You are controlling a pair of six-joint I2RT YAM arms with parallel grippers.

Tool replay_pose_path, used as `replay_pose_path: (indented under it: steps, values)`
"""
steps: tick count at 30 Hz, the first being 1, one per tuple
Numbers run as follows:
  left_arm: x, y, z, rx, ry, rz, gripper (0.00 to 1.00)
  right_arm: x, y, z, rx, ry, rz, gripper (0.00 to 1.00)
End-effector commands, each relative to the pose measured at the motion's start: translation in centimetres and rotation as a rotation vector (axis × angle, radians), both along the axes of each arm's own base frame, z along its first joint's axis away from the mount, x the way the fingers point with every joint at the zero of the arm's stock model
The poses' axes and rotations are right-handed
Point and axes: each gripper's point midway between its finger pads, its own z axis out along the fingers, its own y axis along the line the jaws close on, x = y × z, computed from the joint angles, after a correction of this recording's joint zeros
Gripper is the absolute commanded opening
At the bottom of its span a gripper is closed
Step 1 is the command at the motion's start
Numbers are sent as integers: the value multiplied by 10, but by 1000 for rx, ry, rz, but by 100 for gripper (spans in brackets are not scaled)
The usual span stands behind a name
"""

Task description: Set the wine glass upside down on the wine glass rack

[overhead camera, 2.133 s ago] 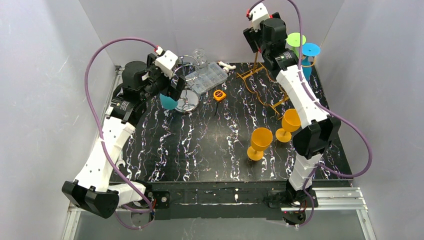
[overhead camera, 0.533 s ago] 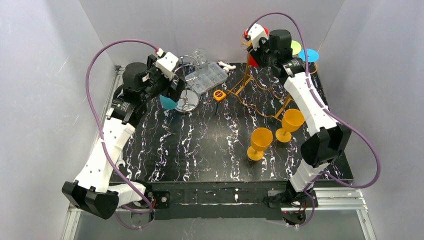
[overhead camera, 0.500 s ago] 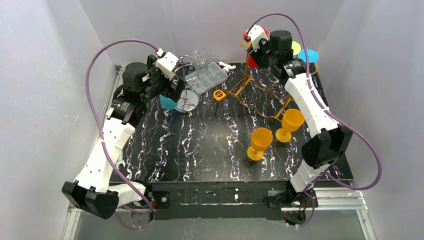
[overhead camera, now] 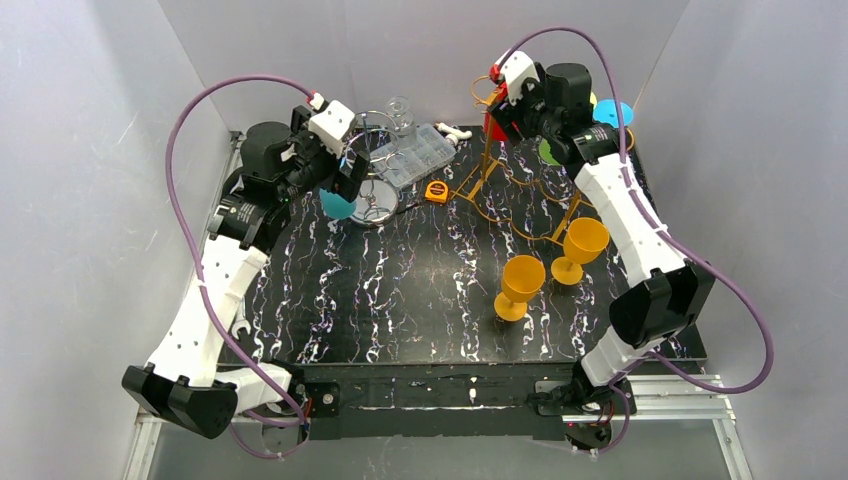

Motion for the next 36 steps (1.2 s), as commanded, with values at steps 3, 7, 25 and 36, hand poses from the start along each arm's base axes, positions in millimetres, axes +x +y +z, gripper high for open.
replay_pose_path:
  steps: [3, 7, 25, 36]
  values:
    - [-5, 6, 19, -3, -25, 10, 99, -17, -13, 80, 188, -157, -94, 82]
    - [-8, 6, 16, -8, -2, 13, 99, -40, -17, 108, 372, -157, -132, 92]
    - [-52, 34, -19, 59, 151, 86, 99, -219, -16, -48, 506, 552, -341, 88]
    - [-69, 43, -25, 66, 192, 113, 99, -268, -9, -101, 440, 741, -314, 73]
